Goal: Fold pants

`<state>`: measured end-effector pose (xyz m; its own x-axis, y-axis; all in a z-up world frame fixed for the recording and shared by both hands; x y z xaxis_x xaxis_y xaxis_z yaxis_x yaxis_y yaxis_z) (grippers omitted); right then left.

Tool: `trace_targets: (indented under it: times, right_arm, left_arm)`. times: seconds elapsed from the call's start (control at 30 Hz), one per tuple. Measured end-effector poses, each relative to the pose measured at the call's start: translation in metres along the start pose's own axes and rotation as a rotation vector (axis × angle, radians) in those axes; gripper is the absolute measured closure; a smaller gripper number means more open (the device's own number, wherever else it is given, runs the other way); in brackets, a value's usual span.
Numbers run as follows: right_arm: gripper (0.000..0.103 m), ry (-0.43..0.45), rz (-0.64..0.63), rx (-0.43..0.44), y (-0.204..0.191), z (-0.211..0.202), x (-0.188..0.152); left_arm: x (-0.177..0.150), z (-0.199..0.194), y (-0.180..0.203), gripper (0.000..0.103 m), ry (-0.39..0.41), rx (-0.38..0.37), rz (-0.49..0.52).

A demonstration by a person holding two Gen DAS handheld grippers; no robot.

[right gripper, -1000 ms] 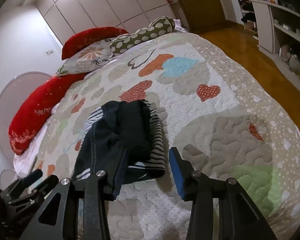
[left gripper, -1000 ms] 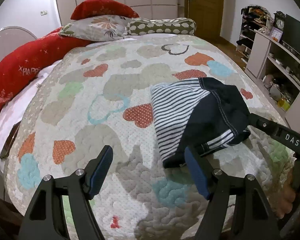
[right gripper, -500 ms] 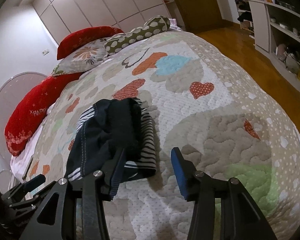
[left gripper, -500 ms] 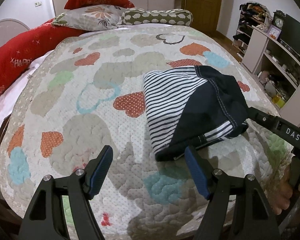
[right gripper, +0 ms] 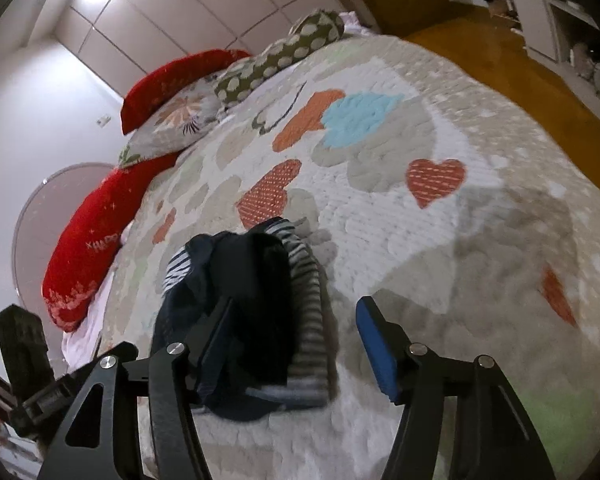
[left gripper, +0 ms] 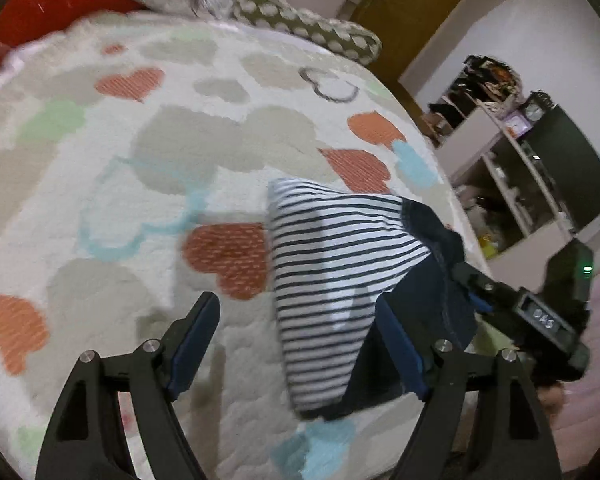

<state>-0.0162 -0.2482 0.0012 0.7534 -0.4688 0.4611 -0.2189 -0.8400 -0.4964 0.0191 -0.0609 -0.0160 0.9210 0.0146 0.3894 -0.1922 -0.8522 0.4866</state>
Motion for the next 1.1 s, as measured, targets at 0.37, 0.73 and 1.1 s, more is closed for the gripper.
trace_targets:
  times: [0.37,0.73,1.1]
  right_arm:
    - [0.047,-0.106,0.023,0.184,-0.016,0.043,0.009]
    - [0.069,-0.112,-0.012,0.264,-0.049,0.027,0.014]
    - [0.069,-0.098,-0.137,0.269,-0.115,0.054,0.056]
  left_arm:
    - [0.0,0.048,0.034,0.043,-0.114,-0.143,-0.024]
    - [0.014,0.017,0.032,0.073,-0.047,-0.132,-0.009]
    - [0.082,-0.001,-0.005,0.073,0.06,-0.052,-0.003]
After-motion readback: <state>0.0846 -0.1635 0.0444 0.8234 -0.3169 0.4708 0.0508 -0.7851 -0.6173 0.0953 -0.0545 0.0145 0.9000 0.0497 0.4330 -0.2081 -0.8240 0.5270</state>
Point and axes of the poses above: each gripper's, at about its wrist camera, not at the fingertips, and z roughly the way its jaws point, y to its right, x to its top, the point moved 7 cm from there along z, roughly the way its jaws point, and after that the axes turned 4 degrees about -x, right-handed, at the moved point
